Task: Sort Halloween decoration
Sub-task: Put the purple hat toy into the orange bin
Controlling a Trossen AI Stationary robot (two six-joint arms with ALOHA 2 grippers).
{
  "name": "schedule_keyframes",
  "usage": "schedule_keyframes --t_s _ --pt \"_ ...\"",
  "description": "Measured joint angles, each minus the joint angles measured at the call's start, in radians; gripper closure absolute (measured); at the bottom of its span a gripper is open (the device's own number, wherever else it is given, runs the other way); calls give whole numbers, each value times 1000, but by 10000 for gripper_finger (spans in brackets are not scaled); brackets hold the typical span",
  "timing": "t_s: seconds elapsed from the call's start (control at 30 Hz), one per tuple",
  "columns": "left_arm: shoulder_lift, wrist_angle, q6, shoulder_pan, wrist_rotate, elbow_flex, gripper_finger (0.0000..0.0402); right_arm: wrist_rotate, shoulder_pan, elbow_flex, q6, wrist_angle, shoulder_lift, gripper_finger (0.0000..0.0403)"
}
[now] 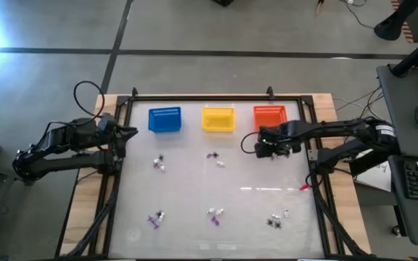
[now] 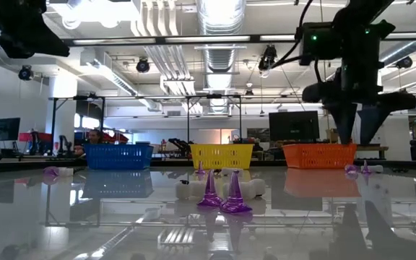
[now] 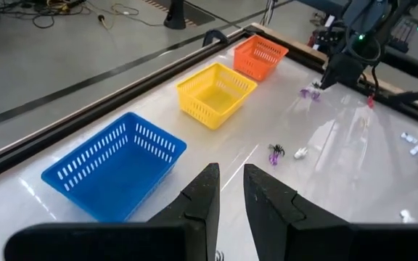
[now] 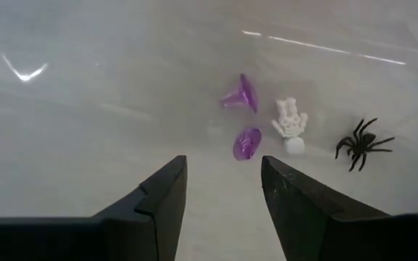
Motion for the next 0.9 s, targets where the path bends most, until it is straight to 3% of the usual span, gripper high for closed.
schedule_keyframes --t_s 0.9 --pt "-28 -27 1 0 2 0 355 47 30 0 51 37 212 254"
